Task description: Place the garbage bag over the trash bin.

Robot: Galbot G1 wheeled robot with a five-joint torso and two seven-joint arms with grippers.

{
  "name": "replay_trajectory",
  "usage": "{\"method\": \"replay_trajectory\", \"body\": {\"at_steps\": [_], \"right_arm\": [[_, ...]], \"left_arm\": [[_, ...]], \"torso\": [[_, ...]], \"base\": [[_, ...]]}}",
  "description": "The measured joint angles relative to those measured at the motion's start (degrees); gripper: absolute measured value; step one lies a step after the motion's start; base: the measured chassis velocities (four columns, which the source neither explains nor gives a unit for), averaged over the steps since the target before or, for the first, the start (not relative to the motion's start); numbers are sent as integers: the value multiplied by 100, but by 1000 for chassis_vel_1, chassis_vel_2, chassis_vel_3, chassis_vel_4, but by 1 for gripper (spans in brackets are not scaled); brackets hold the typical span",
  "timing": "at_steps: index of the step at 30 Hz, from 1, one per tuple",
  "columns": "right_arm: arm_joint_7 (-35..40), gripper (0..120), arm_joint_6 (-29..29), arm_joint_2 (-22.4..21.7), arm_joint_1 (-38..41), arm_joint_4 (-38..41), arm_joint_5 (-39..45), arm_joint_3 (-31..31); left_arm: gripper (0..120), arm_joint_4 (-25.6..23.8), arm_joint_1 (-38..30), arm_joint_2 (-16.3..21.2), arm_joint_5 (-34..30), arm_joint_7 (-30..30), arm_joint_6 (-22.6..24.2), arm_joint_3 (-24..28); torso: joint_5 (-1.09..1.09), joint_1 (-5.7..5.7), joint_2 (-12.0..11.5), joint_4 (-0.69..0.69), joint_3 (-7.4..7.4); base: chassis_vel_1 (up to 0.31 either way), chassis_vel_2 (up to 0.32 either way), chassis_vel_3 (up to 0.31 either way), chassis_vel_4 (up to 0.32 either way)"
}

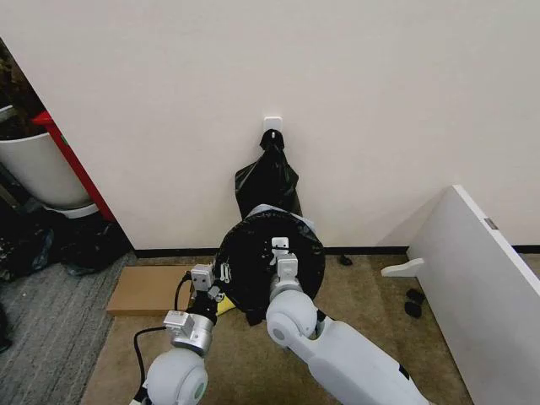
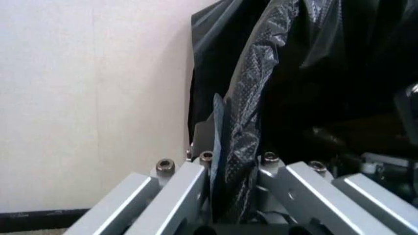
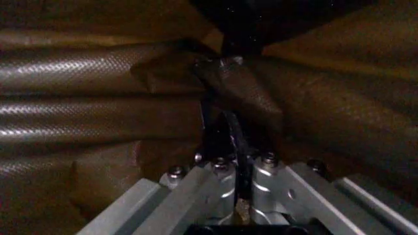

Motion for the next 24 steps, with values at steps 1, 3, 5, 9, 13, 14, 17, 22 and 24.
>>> {"method": "replay_trajectory", "body": {"at_steps": [1,3,5,9,13,14,17,22,24], "right_arm": [[-77,0,107,-7,-15,47,-30,12],[-246,0,304,-29,-27,147,-82,16],[-330,0,396,-39,-19,195,-103,11],[-204,0,262,7,82,113,-3,17],[82,0,-126,86,208,-46,283,111],[156,0,-210,102,254,-91,364,146],[205,0,-300,83,324,-164,392,203],[156,0,-279,27,284,-86,321,219],[66,0,-199,1,215,13,238,163]], "left_arm": [[0,0,0,5,1,0,0,-3],[0,0,-1,17,0,1,0,-11],[0,-4,-1,23,-4,1,0,-13],[0,-29,11,25,-7,10,-3,-14],[0,-41,31,22,-3,38,-24,-12],[0,-43,35,23,1,49,-30,-9],[0,-43,35,33,6,65,-46,-5],[0,-15,9,29,4,68,-52,5],[0,4,-2,24,0,67,-53,16]], "torso": [[0,0,0,0,0],[0,0,0,0,0],[0,0,0,0,0],[0,0,1,0,0],[0,1,1,0,0],[0,1,1,0,0],[0,1,1,0,0],[0,1,1,0,0],[0,1,1,0,0]], "base": [[0,0,0,0],[0,0,0,0],[0,0,0,0],[0,0,0,0],[0,0,0,0],[0,0,0,0],[0,0,0,0],[0,0,0,0],[0,0,0,0]]}}
